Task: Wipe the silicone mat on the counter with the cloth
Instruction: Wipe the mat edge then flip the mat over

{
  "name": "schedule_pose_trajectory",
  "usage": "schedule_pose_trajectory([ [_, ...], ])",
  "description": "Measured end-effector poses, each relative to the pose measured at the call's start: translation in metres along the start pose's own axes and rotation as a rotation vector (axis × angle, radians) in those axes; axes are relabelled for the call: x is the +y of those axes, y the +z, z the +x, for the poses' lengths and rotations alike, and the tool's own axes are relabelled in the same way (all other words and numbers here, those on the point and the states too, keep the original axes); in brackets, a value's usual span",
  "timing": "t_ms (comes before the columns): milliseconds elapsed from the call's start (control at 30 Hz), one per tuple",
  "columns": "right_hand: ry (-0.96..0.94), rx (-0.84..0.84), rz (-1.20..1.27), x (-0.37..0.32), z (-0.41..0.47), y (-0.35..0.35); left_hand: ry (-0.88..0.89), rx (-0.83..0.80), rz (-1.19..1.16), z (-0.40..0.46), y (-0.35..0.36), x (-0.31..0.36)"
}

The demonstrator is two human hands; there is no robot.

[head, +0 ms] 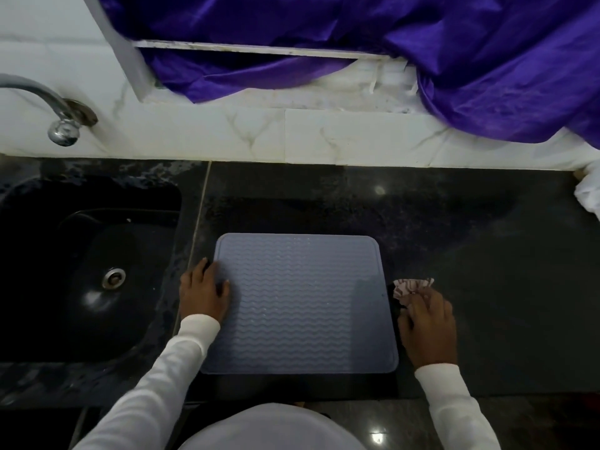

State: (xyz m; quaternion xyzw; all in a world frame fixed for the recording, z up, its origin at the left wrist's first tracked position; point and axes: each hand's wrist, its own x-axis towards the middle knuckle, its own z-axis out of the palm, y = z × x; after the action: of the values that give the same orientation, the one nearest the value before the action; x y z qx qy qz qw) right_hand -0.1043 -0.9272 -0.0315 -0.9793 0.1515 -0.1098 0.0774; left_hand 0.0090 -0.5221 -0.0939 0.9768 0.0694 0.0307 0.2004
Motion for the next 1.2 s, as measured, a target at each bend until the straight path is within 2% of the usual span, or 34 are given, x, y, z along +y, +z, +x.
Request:
schedule_pose_trajectory([
  [100,0.103,-0.148,0.128,-0.017,-0.001,0.021,0.015,0.017,0.071,-0.011,-0.006,-0.001],
  [167,0.213,-0.258,0.106,-0.028,-0.007,0.037,0.06,-0.027,0.054,-0.017,-0.008,0.004],
  [233,0.288,-0.287,0.156,-0.036,-0.012,0.048,0.048,-0.058,-0.025,-0.02,-0.006,0.004],
  [333,0.378,-0.279,0.253,-0.041,-0.008,0.051,-0.182,-0.114,-0.343,-0.009,-0.022,0.013],
  [433,0.537,-0.299,0.508,-0.049,0.008,0.038,-0.423,-0.286,-0.715,0.007,-0.031,0.013],
  [467,0.507,-0.299,0.539,-0.049,0.011,0.034,-0.411,-0.329,-0.733,0.01,-0.032,0.011],
  [533,0.355,-0.263,0.508,-0.049,0.014,0.027,-0.235,-0.351,-0.633,0.01,-0.034,0.001],
  [633,0.253,-0.316,0.443,-0.043,0.012,0.023,0.121,-0.418,-0.201,0.002,-0.052,-0.002],
  [667,0.237,-0.338,0.418,-0.039,0.01,0.025,0.186,-0.434,-0.068,-0.002,-0.055,-0.002],
  [733,0.195,-0.368,0.367,-0.034,0.008,0.03,0.24,-0.452,0.029,-0.008,-0.053,-0.007],
  [767,0.184,-0.383,0.366,-0.029,0.007,0.035,0.244,-0.453,-0.009,-0.011,-0.05,-0.012],
  [867,0.179,-0.439,0.381,-0.026,0.01,0.04,0.186,-0.409,-0.317,-0.016,-0.039,-0.024],
  [933,0.178,-0.478,0.439,-0.036,0.014,0.027,0.072,-0.377,-0.563,-0.018,-0.035,-0.026],
  [967,0.189,-0.496,0.466,-0.039,0.016,0.024,0.012,-0.424,-0.64,-0.02,-0.037,-0.025],
  [1067,0.204,-0.497,0.522,-0.044,0.018,0.017,0.029,-0.573,-0.633,-0.026,-0.035,-0.026],
  [1133,0.185,-0.462,0.584,-0.046,0.015,0.013,0.016,-0.567,-0.678,-0.03,-0.035,-0.024],
  [1200,0.22,-0.422,0.668,-0.054,0.012,0.005,-0.079,-0.565,-0.84,-0.032,-0.04,-0.022],
])
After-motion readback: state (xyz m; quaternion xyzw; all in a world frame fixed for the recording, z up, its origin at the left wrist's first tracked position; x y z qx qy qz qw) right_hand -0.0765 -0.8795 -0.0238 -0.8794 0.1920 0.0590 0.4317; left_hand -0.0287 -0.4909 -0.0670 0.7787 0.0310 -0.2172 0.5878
